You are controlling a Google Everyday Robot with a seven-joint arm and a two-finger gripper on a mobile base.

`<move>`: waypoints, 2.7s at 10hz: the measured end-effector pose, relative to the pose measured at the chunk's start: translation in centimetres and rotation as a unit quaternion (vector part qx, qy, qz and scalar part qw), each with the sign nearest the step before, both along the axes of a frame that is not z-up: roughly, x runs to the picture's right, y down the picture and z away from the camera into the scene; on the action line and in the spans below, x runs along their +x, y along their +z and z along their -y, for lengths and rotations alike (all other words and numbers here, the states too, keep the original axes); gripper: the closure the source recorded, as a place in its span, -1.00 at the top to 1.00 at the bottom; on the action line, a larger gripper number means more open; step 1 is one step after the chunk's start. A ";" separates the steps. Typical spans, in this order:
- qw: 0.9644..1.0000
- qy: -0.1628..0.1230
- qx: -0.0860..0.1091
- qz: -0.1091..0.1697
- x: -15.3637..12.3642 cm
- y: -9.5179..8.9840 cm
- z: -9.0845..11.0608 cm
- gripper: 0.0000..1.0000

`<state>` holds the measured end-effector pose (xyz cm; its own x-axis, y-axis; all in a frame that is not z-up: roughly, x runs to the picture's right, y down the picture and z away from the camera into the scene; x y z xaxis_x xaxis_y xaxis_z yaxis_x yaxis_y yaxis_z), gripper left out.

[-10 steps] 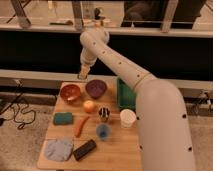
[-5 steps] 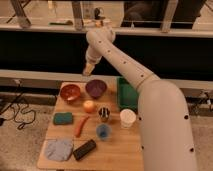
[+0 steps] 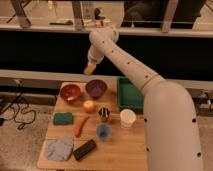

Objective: Place brush in purple bowl

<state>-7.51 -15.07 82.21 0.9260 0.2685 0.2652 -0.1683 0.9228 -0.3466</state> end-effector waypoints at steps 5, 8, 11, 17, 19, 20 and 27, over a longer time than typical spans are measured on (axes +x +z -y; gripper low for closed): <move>1.000 0.016 -0.001 -0.007 1.2 -1.0 -0.2 -1.00; 0.999 0.034 -0.011 -0.011 1.1 -1.3 -1.2 -1.00; 0.996 0.085 -0.009 -0.019 2.2 -1.2 -1.7 -1.00; 0.994 0.105 -0.015 -0.009 2.0 -0.9 -2.6 -1.00; 0.994 0.104 -0.016 -0.004 1.9 -0.9 -2.7 -1.00; 0.995 0.104 -0.015 -0.002 1.8 -0.9 -2.7 -1.00; 0.994 0.104 -0.016 0.000 1.7 -0.9 -2.7 -1.00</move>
<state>-5.85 -12.37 81.33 0.8492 0.4626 0.2545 -0.3544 0.8567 -0.3748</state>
